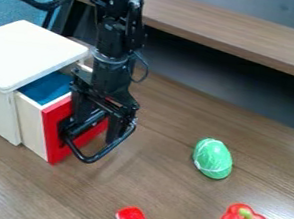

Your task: Opens the drawer and closes it

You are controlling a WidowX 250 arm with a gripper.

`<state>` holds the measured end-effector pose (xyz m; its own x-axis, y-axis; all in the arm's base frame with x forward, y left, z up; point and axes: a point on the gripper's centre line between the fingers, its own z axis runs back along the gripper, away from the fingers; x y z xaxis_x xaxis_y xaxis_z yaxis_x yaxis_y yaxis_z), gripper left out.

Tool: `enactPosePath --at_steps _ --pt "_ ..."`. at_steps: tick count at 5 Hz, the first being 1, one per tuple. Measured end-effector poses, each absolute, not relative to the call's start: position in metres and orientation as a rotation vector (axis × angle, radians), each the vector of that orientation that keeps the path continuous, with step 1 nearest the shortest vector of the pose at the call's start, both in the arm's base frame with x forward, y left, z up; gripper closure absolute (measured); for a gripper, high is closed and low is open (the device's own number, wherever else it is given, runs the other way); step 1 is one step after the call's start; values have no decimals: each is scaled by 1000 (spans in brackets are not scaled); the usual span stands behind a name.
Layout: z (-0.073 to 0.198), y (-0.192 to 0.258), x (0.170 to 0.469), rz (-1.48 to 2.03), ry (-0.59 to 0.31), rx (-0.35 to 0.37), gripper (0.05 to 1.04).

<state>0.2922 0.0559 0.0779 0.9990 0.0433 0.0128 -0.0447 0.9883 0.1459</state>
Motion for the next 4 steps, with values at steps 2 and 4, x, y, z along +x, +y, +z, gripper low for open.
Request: enactPosePath --at_steps 2,4 --pt "81 78 293 85 -2 169 85" --pt "84 102 288 133 4 202 85"
